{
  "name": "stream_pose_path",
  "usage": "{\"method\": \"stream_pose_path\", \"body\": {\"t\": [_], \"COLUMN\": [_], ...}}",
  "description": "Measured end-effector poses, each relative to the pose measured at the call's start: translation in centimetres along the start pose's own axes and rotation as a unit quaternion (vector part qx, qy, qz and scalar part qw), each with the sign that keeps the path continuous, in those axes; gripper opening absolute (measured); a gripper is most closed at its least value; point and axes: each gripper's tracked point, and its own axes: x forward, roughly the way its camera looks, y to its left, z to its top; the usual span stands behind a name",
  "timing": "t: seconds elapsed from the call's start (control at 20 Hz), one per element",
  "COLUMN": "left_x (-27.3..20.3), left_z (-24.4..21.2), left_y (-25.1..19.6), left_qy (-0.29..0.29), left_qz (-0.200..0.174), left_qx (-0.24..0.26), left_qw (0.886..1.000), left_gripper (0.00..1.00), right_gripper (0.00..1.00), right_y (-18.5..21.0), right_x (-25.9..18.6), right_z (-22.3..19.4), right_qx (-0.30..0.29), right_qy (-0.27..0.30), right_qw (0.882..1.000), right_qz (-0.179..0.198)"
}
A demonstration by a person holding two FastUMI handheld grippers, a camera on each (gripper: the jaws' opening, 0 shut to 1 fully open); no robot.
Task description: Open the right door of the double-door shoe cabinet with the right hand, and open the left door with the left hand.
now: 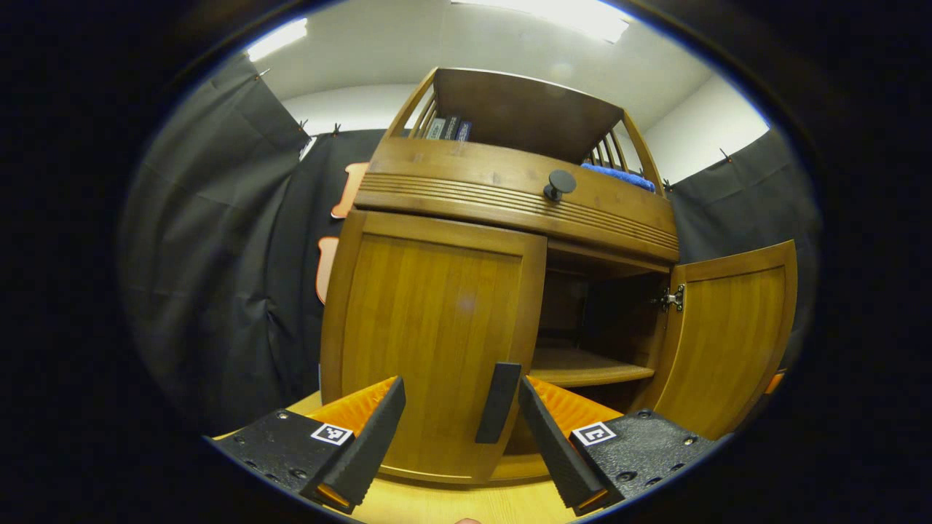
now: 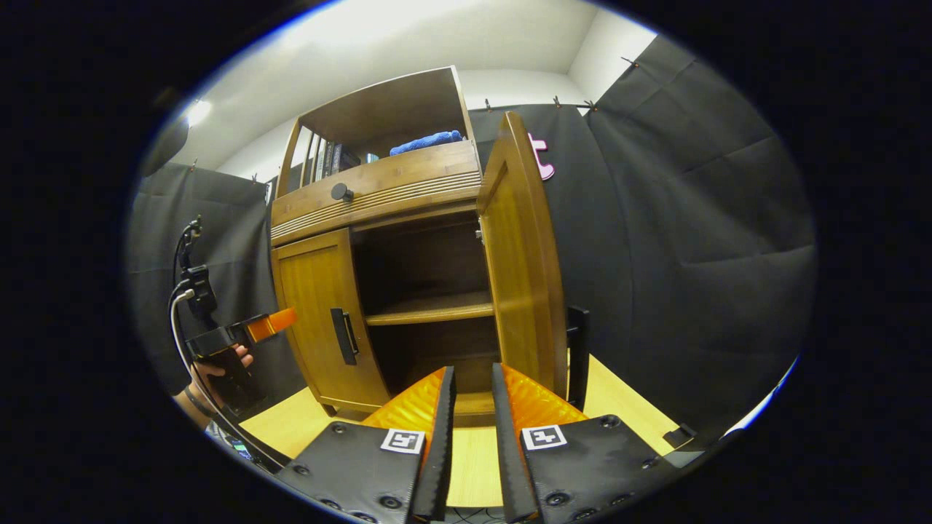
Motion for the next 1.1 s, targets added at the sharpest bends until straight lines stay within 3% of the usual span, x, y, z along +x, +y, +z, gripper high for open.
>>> {"method": "stream_pose_path", "body": {"t": [0.2,0.4,0.5,0.6,0.85,1.0,1.05,1.1], "left_x": [1.8,5.2,7.3,8.5,10.2,10.4,10.4,10.7], "left_z": [-1.7,-4.0,-5.8,-7.0,-8.2,-8.2,-8.3,-8.2], "left_y": [-1.1,-2.1,-2.1,-1.4,-0.8,-1.2,-1.2,-1.5], "left_qy": [0.014,0.03,0.043,0.053,0.064,0.059,0.059,0.056], "left_qz": [-0.021,-0.017,-0.009,-0.001,-0.004,-0.022,-0.022,-0.024], "left_qx": [0.013,0.032,0.043,0.043,0.024,0.017,0.014,0.012], "left_qw": [1.0,0.999,0.998,0.998,0.998,0.998,0.998,0.998], "left_gripper": [0.91,0.94,0.92,0.91,0.98,0.84,0.82,0.72], "right_gripper": [0.75,1.0,0.84,0.95,0.95,0.95,0.9,0.95], "right_y": [0.7,1.1,1.0,0.8,0.6,0.7,0.7,0.7], "right_x": [0.9,1.3,1.2,1.1,1.1,1.2,1.3,1.4], "right_z": [-0.7,-0.7,-0.8,-0.9,-0.9,-0.7,-0.6,-0.6], "right_qx": [0.008,0.011,0.005,-0.005,-0.021,-0.018,-0.016,-0.015], "right_qy": [0.012,0.015,0.013,0.016,0.021,0.02,0.019,0.018], "right_qw": [1.0,1.0,1.0,1.0,0.999,0.999,1.0,1.0], "right_qz": [0.007,0.008,0.002,-0.008,-0.02,-0.019,-0.019,-0.02]}}
